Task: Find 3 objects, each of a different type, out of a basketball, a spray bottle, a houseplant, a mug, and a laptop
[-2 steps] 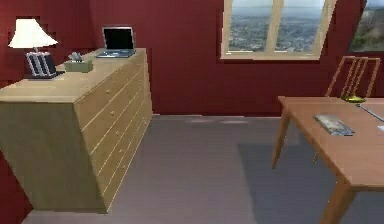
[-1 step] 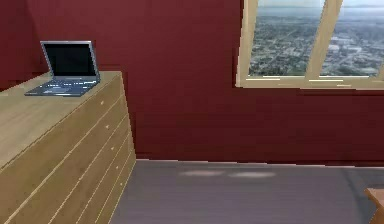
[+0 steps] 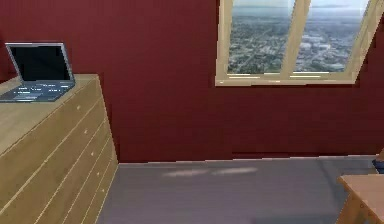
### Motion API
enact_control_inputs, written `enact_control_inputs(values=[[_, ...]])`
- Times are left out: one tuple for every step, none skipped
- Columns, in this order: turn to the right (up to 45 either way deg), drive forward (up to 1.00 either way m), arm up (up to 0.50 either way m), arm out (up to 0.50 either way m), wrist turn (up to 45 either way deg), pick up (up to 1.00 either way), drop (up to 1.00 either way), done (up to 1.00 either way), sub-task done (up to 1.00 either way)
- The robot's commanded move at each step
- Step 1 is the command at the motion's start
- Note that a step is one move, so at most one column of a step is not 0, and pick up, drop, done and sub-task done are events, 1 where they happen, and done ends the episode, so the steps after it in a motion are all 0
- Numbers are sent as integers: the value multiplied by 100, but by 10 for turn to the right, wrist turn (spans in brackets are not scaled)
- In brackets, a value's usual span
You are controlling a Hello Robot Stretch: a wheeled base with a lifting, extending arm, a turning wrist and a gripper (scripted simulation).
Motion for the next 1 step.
enact_control_inputs(values=[[0, 35, 0, 0, 0, 0, 0, 0, 0]])
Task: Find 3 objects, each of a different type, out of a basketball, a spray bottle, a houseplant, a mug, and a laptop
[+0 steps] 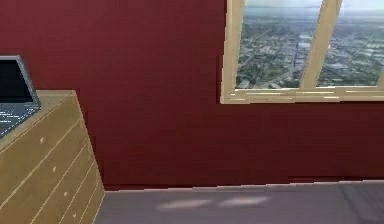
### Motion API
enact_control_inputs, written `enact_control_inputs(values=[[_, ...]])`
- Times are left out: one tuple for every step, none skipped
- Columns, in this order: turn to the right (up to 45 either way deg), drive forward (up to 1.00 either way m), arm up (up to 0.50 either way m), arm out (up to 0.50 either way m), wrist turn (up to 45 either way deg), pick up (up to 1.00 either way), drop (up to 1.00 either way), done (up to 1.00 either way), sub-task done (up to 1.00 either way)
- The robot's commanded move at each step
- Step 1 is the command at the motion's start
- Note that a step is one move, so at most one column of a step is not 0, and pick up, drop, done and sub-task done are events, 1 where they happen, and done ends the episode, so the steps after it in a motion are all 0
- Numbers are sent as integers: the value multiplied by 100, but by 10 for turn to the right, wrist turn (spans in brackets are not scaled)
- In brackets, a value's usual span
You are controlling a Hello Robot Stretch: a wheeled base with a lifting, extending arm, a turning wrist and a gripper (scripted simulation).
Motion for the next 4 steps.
enact_control_inputs(values=[[-450, 0, 0, 0, 0, 0, 0, 0, 0], [0, 0, 0, 0, 0, 0, 0, 0, 100], [-450, 0, 0, 0, 0, 0, 0, 0, 0], [-450, 0, 0, 0, 0, 0, 0, 0, 0]])
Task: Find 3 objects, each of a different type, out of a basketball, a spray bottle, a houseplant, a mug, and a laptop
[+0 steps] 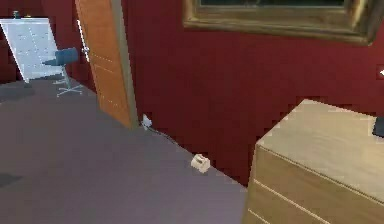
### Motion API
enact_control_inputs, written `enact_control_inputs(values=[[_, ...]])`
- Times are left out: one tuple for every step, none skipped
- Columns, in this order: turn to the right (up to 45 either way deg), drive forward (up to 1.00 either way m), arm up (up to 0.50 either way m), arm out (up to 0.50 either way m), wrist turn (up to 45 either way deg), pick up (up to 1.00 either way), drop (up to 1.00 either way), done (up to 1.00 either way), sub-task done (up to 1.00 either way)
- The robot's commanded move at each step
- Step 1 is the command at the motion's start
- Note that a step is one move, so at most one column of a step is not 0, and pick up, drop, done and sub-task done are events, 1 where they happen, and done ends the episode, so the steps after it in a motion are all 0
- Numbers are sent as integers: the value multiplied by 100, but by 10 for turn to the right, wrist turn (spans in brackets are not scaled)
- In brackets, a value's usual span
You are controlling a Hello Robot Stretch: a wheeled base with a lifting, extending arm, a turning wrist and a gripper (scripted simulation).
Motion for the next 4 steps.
enact_control_inputs(values=[[-450, 0, 0, 0, 0, 0, 0, 0, 0], [-150, 0, 0, 0, 0, 0, 0, 0, 0], [0, 80, 0, 0, 0, 0, 0, 0, 0], [-420, 0, 0, 0, 0, 0, 0, 0, 0]])
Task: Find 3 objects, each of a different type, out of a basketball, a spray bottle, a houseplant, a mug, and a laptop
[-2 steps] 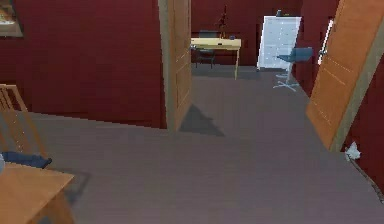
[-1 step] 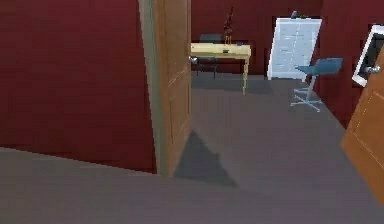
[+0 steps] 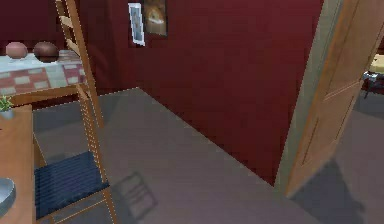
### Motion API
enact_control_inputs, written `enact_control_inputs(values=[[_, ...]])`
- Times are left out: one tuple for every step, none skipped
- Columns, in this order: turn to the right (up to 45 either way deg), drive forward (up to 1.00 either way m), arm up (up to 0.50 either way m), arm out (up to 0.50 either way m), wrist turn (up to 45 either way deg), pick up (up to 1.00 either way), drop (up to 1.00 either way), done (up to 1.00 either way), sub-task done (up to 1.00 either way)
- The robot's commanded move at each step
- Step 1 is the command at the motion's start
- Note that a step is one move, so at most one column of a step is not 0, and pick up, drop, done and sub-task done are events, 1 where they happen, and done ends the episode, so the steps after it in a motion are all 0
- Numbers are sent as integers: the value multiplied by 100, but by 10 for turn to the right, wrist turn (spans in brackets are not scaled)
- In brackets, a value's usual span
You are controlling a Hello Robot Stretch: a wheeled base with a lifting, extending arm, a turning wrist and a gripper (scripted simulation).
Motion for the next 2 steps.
enact_control_inputs(values=[[0, 100, 0, 0, 0, 0, 0, 0, 0], [-30, 0, 0, 0, 0, 0, 0, 0, 0]])
